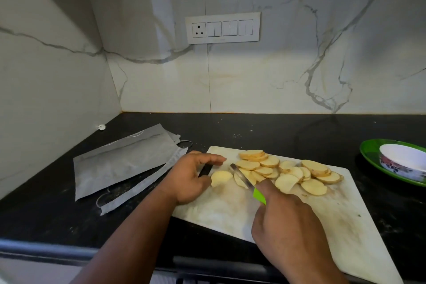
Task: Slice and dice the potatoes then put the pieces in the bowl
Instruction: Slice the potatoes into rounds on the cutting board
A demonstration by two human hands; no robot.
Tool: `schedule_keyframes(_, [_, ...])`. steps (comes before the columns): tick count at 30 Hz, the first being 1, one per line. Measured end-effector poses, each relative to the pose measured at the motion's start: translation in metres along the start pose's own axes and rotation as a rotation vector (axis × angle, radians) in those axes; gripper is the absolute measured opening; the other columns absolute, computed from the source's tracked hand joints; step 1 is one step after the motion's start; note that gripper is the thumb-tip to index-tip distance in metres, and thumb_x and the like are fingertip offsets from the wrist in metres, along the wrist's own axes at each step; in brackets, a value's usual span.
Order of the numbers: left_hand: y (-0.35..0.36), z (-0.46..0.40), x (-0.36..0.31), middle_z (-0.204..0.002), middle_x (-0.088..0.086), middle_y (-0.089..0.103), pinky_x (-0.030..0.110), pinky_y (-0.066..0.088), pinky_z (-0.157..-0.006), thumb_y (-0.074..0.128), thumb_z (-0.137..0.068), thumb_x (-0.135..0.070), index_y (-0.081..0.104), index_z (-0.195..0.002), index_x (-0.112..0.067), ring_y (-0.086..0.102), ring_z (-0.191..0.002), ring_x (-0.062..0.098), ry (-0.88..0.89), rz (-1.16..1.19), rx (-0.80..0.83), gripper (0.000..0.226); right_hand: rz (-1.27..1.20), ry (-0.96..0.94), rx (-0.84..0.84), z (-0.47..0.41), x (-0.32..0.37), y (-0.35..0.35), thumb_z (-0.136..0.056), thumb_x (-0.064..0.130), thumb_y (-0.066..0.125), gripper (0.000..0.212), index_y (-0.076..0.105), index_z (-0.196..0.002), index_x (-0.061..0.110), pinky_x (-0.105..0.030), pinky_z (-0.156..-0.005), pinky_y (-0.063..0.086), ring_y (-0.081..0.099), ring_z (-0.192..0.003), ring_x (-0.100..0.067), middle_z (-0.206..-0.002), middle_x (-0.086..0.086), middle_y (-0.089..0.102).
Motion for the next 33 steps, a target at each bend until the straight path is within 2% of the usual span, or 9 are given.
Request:
schedule_keyframes(5, [0.000, -0.004, 0.004, -0.095, -0.022, 0.072, 0.015, 0.051, -0.083, 0.083, -0.087, -0.033, 0.078, -0.102, -0.038, 0.065, -0.092, -0.008, -0.045, -0.053, -0.041, 0.017, -0.040, -0.021, -0.003, -0.004, 0.007, 0.004, -0.096, 0.036, 0.047, 0.035, 0.041, -0.130, 0.039, -0.018, -0.058, 0.036, 0.050, -0.071, -0.009, -0.099, 0.013, 0.066])
schedule_keyframes(9, [0.005, -0.005, 0.002, -0.101, -0.040, 0.064, 0.004, 0.041, -0.096, 0.062, -0.097, -0.001, 0.080, -0.106, -0.039, 0.057, -0.111, -0.010, 0.001, -0.070, 0.015, 0.043, -0.042, -0.001, 0.007, -0.004, 0.005, 0.005, -0.097, 0.035, 0.046, 0.034, 0.041, -0.130, 0.039, -0.017, -0.058, 0.035, 0.048, -0.069, -0.009, -0.086, 0.012, 0.058])
schedule_keyframes(11, [0.004, -0.008, 0.003, -0.111, -0.038, 0.064, 0.010, 0.042, -0.106, 0.053, -0.096, 0.008, 0.079, -0.111, -0.040, 0.054, -0.119, -0.006, 0.008, -0.097, -0.012, 0.057, -0.033, 0.004, -0.002, -0.004, 0.004, 0.004, -0.097, 0.035, 0.045, 0.033, 0.041, -0.129, 0.039, -0.017, -0.057, 0.035, 0.048, -0.067, -0.009, -0.082, 0.012, 0.053])
schedule_keyframes(13, [-0.002, -0.007, 0.005, -0.119, -0.028, 0.066, 0.015, 0.045, -0.105, 0.058, -0.099, 0.000, 0.075, -0.119, -0.040, 0.057, -0.116, -0.005, -0.029, -0.076, -0.100, 0.047, -0.025, 0.004, 0.001, -0.003, 0.003, 0.004, -0.097, 0.035, 0.045, 0.033, 0.040, -0.129, 0.039, -0.017, -0.057, 0.036, 0.049, -0.068, -0.010, -0.085, 0.012, 0.057])
schedule_keyframes(16, [-0.009, -0.003, 0.007, -0.098, -0.021, 0.073, 0.019, 0.055, -0.089, 0.075, -0.094, -0.021, 0.078, -0.111, -0.035, 0.066, -0.093, -0.005, -0.052, -0.005, -0.182, 0.022, -0.022, -0.004, 0.007, -0.002, 0.006, 0.004, -0.097, 0.035, 0.045, 0.032, 0.040, -0.128, 0.039, -0.018, -0.053, 0.031, 0.047, -0.068, -0.012, -0.086, 0.011, 0.058])
schedule_keyframes(20, [-0.001, -0.001, 0.003, -0.104, -0.025, 0.064, 0.004, 0.039, -0.076, 0.088, -0.079, -0.043, 0.078, -0.110, -0.038, 0.056, -0.095, -0.018, -0.036, -0.097, 0.042, 0.033, -0.049, -0.001, 0.028, -0.001, 0.004, 0.003, -0.096, 0.035, 0.045, 0.031, 0.042, -0.127, 0.039, -0.019, -0.058, 0.035, 0.047, -0.068, -0.012, -0.084, 0.012, 0.054])
schedule_keyframes(24, [-0.001, -0.001, 0.007, -0.108, -0.027, 0.068, 0.011, 0.045, -0.089, 0.096, -0.065, -0.048, 0.073, -0.118, -0.042, 0.061, -0.100, -0.014, -0.074, -0.061, 0.038, 0.057, -0.069, -0.004, 0.032, -0.001, 0.005, 0.002, -0.096, 0.035, 0.047, 0.031, 0.043, -0.126, 0.041, -0.017, -0.058, 0.038, 0.050, -0.069, -0.008, -0.083, 0.015, 0.055])
schedule_keyframes(28, [0.002, -0.003, 0.007, -0.109, -0.029, 0.073, 0.023, 0.045, -0.102, 0.098, -0.063, -0.046, 0.068, -0.117, -0.051, 0.063, -0.112, -0.008, -0.086, -0.001, 0.046, 0.063, -0.104, -0.003, 0.050, 0.000, 0.005, 0.003, -0.095, 0.035, 0.049, 0.030, 0.044, -0.125, 0.040, -0.017, -0.068, 0.048, 0.058, -0.081, -0.007, -0.095, 0.016, 0.062])
schedule_keyframes(33, [-0.001, -0.003, 0.014, -0.125, -0.026, 0.068, 0.028, 0.049, -0.104, 0.093, -0.058, -0.062, 0.076, -0.113, -0.044, 0.060, -0.117, -0.002, -0.142, -0.031, 0.042, 0.060, -0.163, -0.017, 0.072, 0.000, 0.012, 0.006, -0.096, 0.032, 0.053, 0.033, 0.047, -0.128, 0.036, -0.015, -0.079, 0.048, 0.056, -0.093, -0.003, -0.113, 0.017, 0.060])
Point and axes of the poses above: each hand's wrist, its own z-axis away from the middle knuckle, its own y-axis out of the palm, x = y × z, the point moved 5 cm from there along -z, towards the middle knuckle
